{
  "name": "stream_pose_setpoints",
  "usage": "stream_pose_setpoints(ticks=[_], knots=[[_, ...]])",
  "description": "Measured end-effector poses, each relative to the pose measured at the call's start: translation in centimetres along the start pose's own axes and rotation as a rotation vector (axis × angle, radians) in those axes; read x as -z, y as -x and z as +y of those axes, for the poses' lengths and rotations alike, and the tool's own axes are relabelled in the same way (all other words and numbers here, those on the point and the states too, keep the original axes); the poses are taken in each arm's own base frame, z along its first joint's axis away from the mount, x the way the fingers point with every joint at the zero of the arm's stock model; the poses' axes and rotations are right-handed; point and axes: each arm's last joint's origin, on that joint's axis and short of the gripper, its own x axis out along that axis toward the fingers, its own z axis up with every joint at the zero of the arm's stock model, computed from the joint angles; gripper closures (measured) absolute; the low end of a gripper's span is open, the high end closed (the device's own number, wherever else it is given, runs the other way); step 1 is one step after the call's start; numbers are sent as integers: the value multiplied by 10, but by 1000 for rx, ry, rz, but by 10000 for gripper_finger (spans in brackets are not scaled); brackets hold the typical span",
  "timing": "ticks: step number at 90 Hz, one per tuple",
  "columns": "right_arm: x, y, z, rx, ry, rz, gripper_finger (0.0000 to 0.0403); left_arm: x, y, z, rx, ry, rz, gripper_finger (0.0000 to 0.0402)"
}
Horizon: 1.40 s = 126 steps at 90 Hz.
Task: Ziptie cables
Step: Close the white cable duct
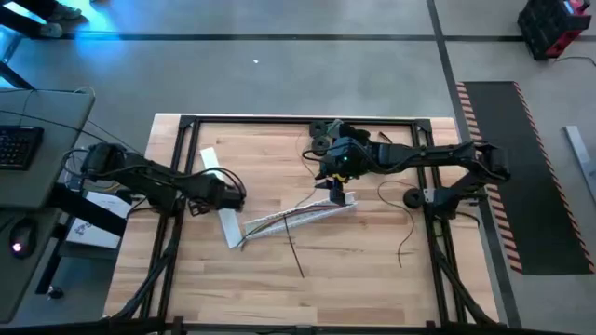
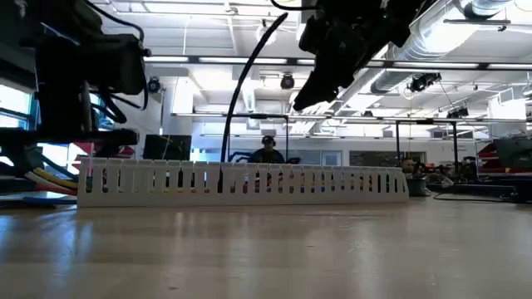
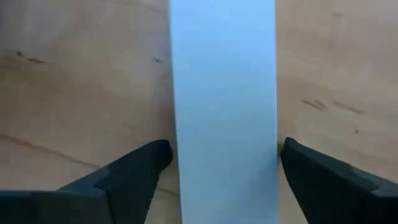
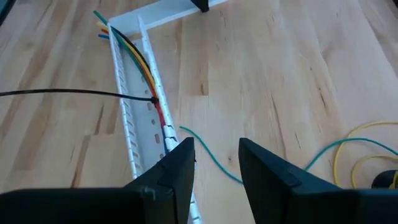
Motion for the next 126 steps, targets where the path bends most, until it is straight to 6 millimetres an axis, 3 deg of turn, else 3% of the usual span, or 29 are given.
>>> stream_pose_setpoints(ticks=[21, 34, 59, 84, 101, 126], knots=[[-2, 0, 0, -1, -1, -20, 293, -10, 0, -12, 53, -179, 1, 202], [-3, 3, 1, -5, -24, -30, 293, -18, -1, -25, 156, -339, -49, 205], [-14, 36, 6, -13, -42, -122, 293, -31, 12, -48, 245, -685, -81, 229], [-16, 48, 7, -11, -62, -144, 293, -36, 24, -60, 308, -738, -92, 276], [-15, 45, 7, -12, -68, -136, 293, -23, 32, -76, 494, -847, -165, 243], [-13, 44, 7, -13, -70, -117, 293, -12, 7, -62, 399, -799, -224, 133]])
